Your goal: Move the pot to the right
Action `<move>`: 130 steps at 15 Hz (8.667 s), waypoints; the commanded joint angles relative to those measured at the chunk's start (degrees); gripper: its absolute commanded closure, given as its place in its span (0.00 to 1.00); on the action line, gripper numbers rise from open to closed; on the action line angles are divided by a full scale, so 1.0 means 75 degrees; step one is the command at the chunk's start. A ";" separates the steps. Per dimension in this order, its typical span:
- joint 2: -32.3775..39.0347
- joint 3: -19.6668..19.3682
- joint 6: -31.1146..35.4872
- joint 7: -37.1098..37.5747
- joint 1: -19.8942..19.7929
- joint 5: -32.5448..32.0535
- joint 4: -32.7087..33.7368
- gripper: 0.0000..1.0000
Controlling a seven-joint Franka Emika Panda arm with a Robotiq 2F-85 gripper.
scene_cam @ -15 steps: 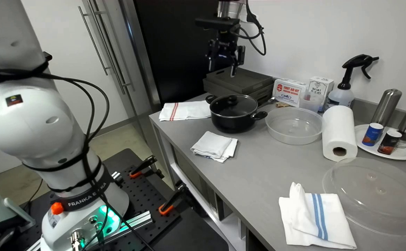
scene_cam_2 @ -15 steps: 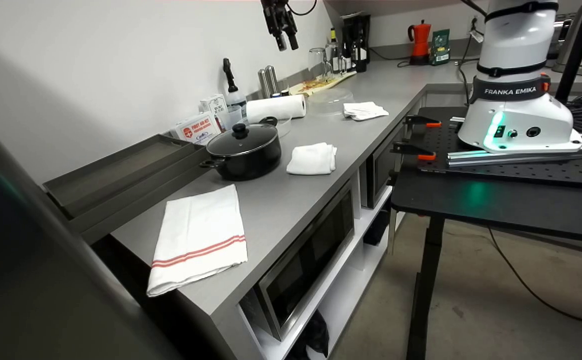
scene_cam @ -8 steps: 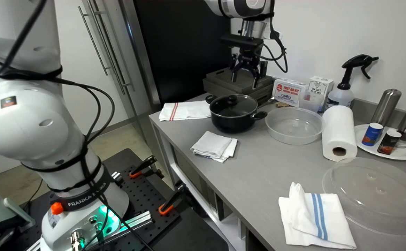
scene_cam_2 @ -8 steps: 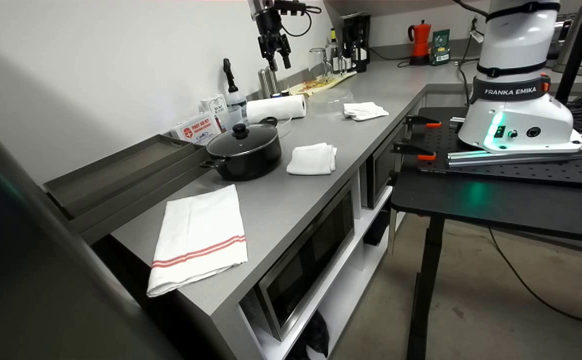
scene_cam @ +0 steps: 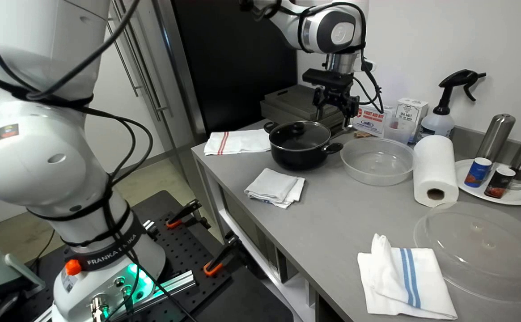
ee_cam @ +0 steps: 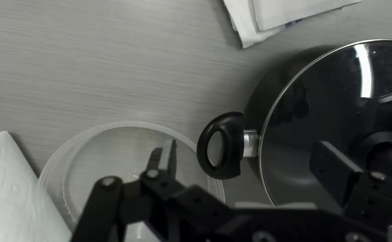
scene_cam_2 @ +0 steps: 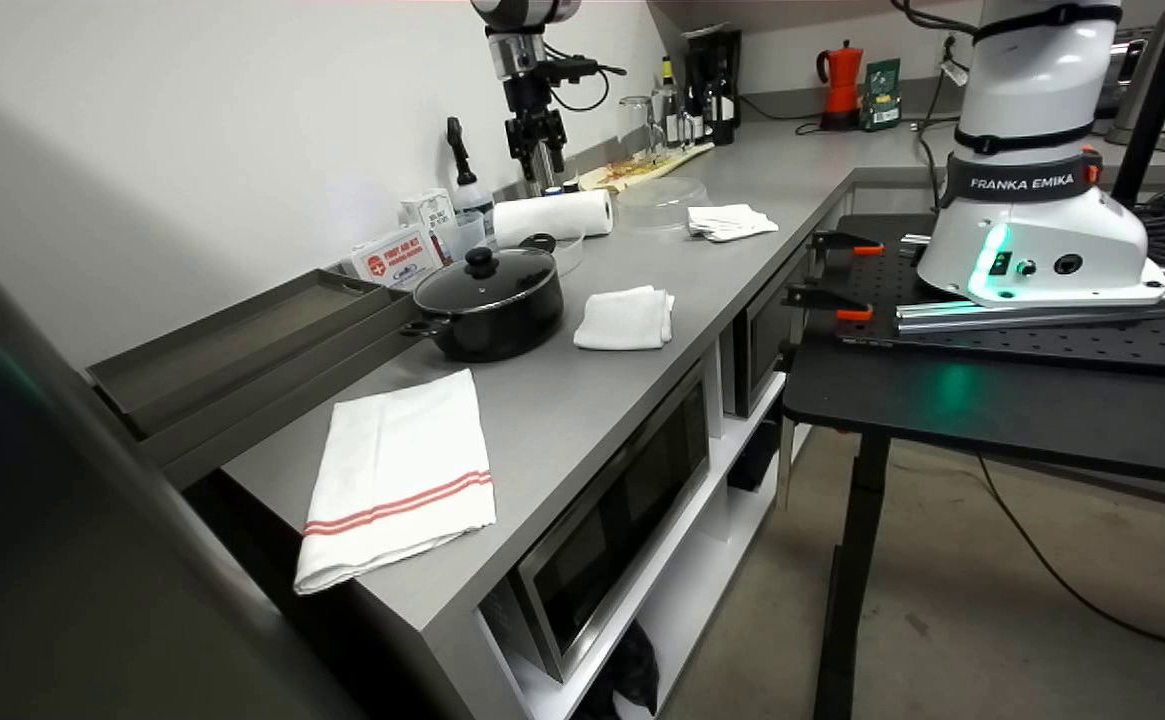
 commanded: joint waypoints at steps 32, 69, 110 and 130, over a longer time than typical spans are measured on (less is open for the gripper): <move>0.2481 0.0035 0.0956 0.0259 -0.0375 -0.0155 0.1887 0.00; 0.2435 0.0176 0.1068 0.0121 -0.0334 -0.0186 0.1591 0.96; 0.0760 0.0693 0.1873 -0.1970 -0.2664 0.1488 -0.1170 0.98; 0.0875 0.0761 0.1429 -0.3067 -0.4053 0.3108 -0.1262 0.98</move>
